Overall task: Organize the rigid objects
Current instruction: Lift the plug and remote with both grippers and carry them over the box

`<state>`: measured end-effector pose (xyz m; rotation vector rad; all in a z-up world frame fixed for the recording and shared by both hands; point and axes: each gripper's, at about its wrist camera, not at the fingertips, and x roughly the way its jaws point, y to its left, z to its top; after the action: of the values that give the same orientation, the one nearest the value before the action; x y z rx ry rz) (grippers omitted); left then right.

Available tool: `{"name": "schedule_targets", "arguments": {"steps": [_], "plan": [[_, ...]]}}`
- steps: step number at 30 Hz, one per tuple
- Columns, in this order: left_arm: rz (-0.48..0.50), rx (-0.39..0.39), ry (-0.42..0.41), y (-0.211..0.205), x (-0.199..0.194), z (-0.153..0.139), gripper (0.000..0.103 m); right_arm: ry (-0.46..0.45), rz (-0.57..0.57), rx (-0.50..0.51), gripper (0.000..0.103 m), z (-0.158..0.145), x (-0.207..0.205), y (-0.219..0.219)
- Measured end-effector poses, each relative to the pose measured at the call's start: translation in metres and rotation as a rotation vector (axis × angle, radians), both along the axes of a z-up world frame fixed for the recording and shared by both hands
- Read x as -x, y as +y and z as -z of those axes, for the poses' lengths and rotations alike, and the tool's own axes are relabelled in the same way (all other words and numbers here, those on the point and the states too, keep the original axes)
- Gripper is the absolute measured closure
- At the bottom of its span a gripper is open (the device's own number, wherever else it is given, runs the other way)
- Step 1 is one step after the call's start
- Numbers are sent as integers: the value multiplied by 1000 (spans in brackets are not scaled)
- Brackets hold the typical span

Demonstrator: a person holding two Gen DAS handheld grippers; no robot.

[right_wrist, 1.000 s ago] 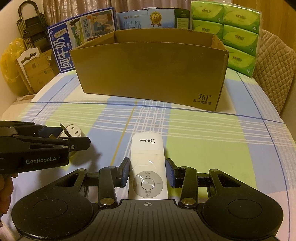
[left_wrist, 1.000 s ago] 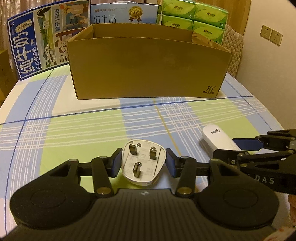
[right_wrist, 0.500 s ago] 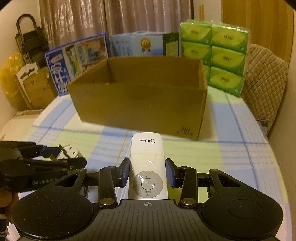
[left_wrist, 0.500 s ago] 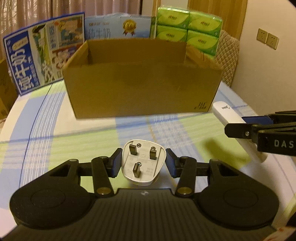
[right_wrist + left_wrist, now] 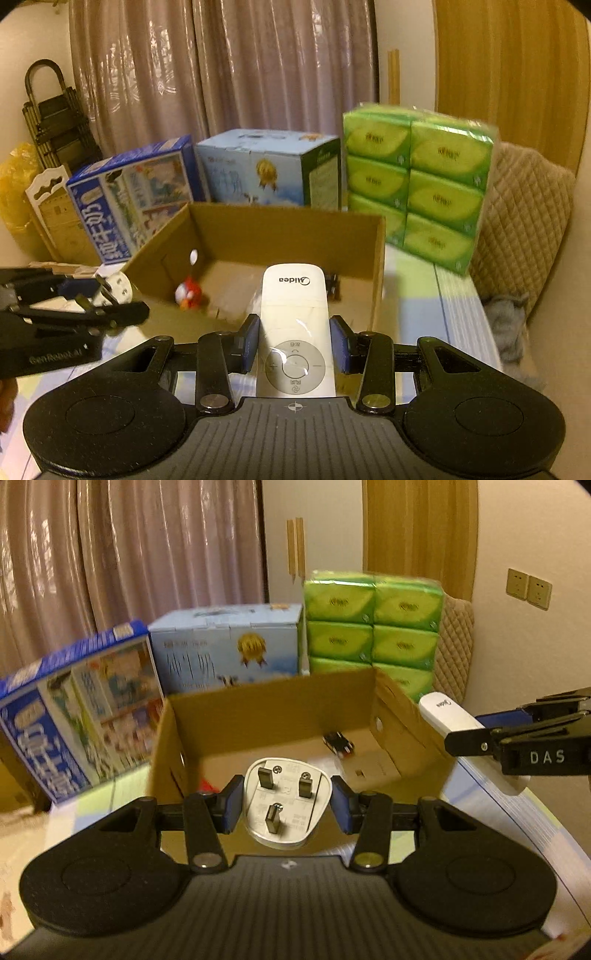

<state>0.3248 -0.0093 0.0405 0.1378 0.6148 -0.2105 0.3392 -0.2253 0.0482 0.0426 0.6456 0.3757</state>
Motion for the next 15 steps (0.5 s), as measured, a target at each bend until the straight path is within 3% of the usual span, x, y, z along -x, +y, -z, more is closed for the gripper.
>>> {"name": "schedule_targets", "arguments": {"steps": [6,15], "plan": [[-29,45,33,10,-48,-6,59,48,20,-23,66,-5,-47,5],[-108,118,110,28,-88,21,59,133,90,-56,66,20,-87,3]]}}
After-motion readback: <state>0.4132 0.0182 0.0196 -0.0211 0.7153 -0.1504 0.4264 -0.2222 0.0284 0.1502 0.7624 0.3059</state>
